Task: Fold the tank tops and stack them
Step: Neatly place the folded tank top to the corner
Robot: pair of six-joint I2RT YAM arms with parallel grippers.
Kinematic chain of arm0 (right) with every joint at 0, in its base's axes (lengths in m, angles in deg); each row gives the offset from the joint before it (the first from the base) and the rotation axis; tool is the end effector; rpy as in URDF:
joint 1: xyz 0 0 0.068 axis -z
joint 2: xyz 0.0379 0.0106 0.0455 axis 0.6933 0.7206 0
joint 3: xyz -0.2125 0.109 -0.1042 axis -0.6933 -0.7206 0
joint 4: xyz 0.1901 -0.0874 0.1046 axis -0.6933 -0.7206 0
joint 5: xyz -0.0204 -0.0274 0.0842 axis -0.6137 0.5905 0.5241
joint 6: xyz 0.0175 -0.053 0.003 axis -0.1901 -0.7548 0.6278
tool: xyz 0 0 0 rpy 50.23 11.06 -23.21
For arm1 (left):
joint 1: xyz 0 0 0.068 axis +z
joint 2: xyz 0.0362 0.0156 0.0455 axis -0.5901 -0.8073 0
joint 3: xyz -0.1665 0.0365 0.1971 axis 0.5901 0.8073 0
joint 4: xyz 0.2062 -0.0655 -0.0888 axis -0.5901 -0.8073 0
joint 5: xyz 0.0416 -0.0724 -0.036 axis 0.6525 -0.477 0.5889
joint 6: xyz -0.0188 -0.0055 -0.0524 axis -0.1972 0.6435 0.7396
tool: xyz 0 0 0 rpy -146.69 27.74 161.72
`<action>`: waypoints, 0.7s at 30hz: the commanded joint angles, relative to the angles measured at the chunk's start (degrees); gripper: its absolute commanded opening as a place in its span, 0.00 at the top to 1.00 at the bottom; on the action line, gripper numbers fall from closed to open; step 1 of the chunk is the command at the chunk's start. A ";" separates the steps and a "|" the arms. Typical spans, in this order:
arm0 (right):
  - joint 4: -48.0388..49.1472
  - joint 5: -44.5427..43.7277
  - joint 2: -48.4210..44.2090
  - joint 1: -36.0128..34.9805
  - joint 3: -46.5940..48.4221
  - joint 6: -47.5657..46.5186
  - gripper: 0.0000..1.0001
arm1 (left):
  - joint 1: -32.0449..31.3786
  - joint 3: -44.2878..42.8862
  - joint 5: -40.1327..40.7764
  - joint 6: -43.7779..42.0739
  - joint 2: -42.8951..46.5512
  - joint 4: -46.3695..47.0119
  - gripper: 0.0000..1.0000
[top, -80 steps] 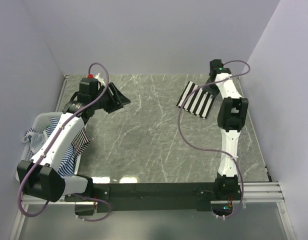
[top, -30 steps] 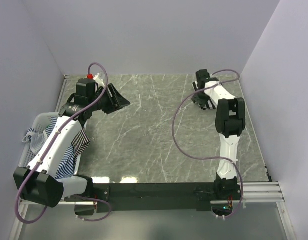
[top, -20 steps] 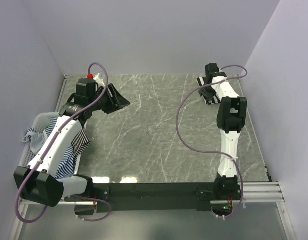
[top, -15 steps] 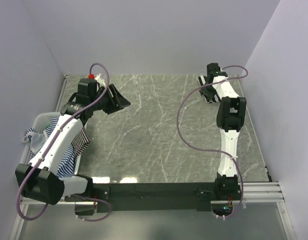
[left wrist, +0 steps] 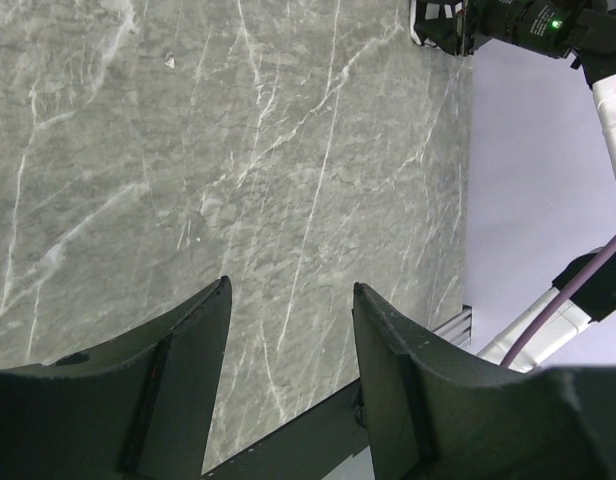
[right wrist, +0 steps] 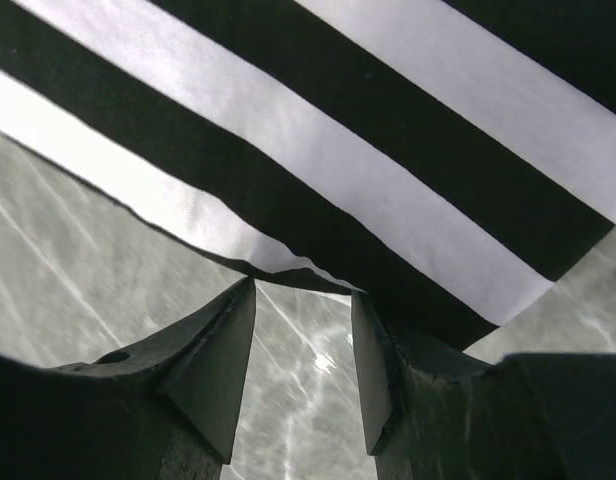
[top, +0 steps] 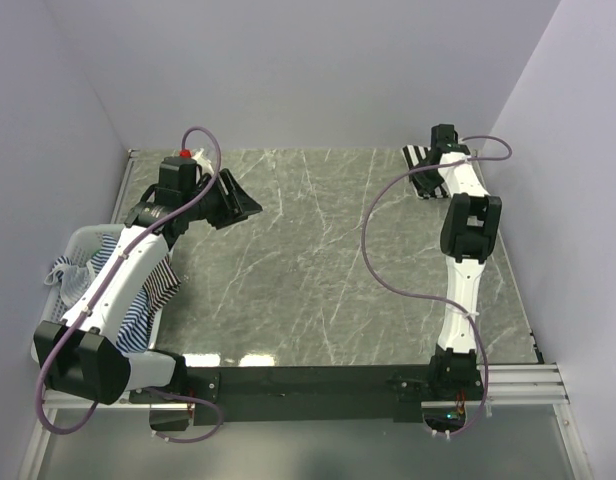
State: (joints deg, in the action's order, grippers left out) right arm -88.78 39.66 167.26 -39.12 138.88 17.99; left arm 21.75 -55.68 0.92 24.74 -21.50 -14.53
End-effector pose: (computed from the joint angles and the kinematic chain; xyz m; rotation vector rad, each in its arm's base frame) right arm 0.5000 -0.0436 0.1675 1.1352 2.3475 0.1961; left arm 0.2455 -0.0785 0.3341 -0.3069 2.2690 -0.9746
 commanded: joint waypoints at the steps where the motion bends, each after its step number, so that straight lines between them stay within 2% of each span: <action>1: 3.86 2.40 1.03 0.59 3.10 1.33 0.49 | 0.26 -1.01 -0.09 -1.06 -0.07 1.44 0.42; 13: 12.30 6.81 -11.00 0.06 -10.42 -1.56 0.47 | 0.35 0.48 2.28 0.34 2.65 1.61 0.41; 21: 17.75 6.81 -28.83 -3.80 -27.99 -4.38 0.37 | 0.35 2.15 5.62 1.66 5.29 1.52 0.41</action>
State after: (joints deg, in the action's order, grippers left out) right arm -76.01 46.26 147.85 -40.45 114.42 15.89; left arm 21.86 -53.97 4.35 25.70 -18.66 -14.51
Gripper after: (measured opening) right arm 0.614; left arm 0.592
